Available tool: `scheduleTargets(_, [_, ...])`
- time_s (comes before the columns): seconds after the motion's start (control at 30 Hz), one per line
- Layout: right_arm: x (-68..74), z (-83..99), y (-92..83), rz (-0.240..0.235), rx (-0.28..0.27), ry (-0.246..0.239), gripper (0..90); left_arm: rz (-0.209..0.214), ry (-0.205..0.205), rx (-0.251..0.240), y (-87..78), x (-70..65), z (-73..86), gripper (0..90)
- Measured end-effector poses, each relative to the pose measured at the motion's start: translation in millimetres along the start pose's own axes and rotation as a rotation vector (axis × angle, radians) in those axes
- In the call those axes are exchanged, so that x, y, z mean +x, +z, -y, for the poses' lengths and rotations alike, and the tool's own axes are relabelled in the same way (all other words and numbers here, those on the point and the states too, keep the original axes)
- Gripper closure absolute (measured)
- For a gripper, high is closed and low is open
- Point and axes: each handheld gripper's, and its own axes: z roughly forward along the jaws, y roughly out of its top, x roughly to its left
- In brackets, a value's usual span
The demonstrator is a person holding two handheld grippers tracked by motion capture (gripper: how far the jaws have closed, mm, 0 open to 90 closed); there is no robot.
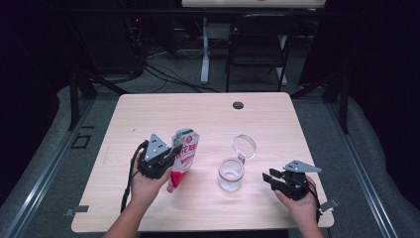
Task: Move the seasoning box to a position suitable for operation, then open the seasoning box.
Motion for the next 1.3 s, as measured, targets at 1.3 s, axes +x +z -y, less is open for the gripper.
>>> scheduleTargets(1.3, [55.6, -49.0, -40.0, -0.089, -0.094, -0.216, 60.9, 0.177, -0.031, 0.076, -4.4, -35.1, 43.6, 90.0])
